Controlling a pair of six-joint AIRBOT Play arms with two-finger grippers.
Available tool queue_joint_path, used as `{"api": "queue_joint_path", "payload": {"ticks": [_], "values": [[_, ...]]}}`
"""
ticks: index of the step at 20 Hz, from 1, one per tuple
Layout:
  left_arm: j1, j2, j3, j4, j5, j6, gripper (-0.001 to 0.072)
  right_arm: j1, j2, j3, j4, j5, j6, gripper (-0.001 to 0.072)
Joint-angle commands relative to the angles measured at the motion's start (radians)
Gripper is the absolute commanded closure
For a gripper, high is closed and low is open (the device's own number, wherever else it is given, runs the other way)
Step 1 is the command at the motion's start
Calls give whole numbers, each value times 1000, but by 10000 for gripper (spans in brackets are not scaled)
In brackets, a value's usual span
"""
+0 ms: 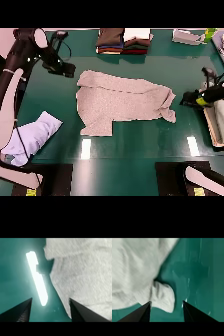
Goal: Fold the shirts.
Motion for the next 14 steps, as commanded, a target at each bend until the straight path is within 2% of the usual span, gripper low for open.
{"api": "queue_joint_path", "payload": {"ticks": [1, 6, 10, 11, 13, 14], "values": [[-17, 102, -198, -34, 54, -38, 171, 5, -11, -111, -37, 10, -7, 256], [-36, 176, -383, -34, 82, -54, 171, 72, -138, -86, -38, -23, 21, 261], [-36, 190, -387, -34, 81, -54, 171, 90, -176, -92, -38, -40, 28, 264], [-36, 191, -387, -34, 79, -54, 172, 90, -177, -103, -39, -48, 28, 297], [-36, 191, -387, -39, 62, -59, 171, 90, -175, -116, -39, -66, 27, 577], [-36, 192, -392, -43, 58, -63, 171, 90, -175, -116, -39, -66, 27, 695]]}}
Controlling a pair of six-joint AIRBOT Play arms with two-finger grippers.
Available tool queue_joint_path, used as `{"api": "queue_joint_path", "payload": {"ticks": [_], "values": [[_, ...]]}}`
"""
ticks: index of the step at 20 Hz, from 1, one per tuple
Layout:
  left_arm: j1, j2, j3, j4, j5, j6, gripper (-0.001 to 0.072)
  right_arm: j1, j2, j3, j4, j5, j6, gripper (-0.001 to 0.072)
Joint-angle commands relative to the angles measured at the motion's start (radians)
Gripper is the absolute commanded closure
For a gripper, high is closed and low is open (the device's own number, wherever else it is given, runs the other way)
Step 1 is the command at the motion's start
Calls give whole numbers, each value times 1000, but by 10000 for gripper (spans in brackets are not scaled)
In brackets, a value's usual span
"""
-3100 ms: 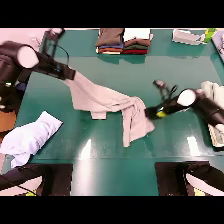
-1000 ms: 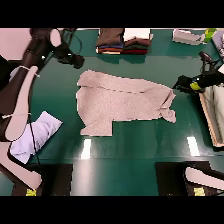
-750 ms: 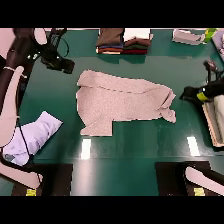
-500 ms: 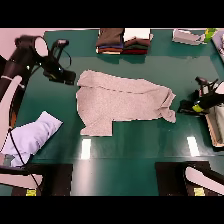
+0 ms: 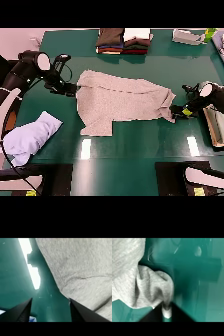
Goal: Fold the shirts.
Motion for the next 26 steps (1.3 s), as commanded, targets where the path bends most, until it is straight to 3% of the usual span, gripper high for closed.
{"api": "queue_joint_path", "payload": {"ticks": [1, 5, 7, 11, 18, 19, 21, 22, 26], "values": [[-2, 14, -33, -13, -2, -19, 171, 5, -6, -13, -2, -23, 0, 697], [-2, 49, -209, -42, 84, -82, 165, 4, 6, -11, -2, -26, 0, 696], [-2, 48, -304, -86, 183, -90, 59, 5, 5, -11, -1, -26, 0, 697], [-2, 47, -414, -136, 384, -138, 60, 5, 5, -11, -1, -22, 0, 697], [-75, -22, -418, -206, 427, -136, 63, 28, 5, -11, -2, -16, 1, 697], [-85, -23, -414, -196, 424, -124, 188, 39, 5, -10, -2, -18, 1, 696], [-84, -16, -395, -182, 396, -84, 604, 58, 6, 7, -2, -18, 1, 696], [-83, -6, -381, -166, 381, -77, 687, 66, 6, 31, -2, -10, 1, 697], [-83, 103, -244, 34, 271, -85, 685, 92, 21, 203, -2, 97, 1, 697]]}}
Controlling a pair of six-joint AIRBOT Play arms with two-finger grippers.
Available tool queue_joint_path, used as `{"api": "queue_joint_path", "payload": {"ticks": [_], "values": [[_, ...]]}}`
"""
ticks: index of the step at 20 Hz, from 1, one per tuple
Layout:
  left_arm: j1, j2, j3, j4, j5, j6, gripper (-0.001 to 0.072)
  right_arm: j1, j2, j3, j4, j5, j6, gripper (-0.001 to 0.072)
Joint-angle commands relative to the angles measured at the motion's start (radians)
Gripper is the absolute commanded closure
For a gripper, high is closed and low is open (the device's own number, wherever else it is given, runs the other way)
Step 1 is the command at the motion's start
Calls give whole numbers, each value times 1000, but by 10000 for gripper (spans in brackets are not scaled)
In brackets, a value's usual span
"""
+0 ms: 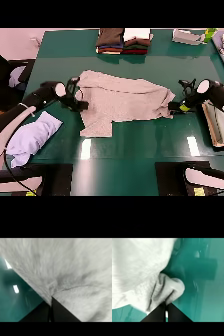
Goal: Fold the shirts.
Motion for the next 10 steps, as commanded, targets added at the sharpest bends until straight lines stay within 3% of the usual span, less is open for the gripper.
{"api": "queue_joint_path", "payload": {"ticks": [1, 5, 10], "values": [[-3, 110, 138, 195, -112, 6, 685, 22, 37, 149, 3, 85, 0, 696], [-3, 322, 412, 384, -167, 8, 685, 17, 187, 398, 2, 93, 0, 697], [-3, 531, 729, 406, -147, 7, 685, -54, 383, 704, 3, 71, 0, 697]]}}
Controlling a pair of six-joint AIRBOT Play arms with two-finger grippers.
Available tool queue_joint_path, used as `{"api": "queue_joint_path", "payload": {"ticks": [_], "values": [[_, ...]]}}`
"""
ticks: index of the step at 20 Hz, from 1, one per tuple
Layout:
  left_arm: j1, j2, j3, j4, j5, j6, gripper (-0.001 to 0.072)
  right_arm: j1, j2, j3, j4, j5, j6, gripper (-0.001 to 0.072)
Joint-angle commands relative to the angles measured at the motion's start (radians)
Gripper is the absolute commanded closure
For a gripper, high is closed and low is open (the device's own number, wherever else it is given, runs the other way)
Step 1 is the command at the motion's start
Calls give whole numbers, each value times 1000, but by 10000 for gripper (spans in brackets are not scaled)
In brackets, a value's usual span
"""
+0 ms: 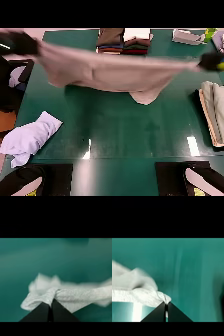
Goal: Fold the shirts.
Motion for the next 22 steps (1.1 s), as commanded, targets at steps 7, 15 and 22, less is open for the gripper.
{"api": "queue_joint_path", "payload": {"ticks": [7, 15, 22], "values": [[0, 153, 385, -24, 21, 0, 686, -211, 191, 441, -5, 61, 1, 699], [0, -63, 240, -73, -169, 41, 685, -109, 25, 414, -8, 199, 36, 700], [23, -444, -95, -77, -63, 53, 685, -34, -275, 35, -8, 212, 35, 700]]}}
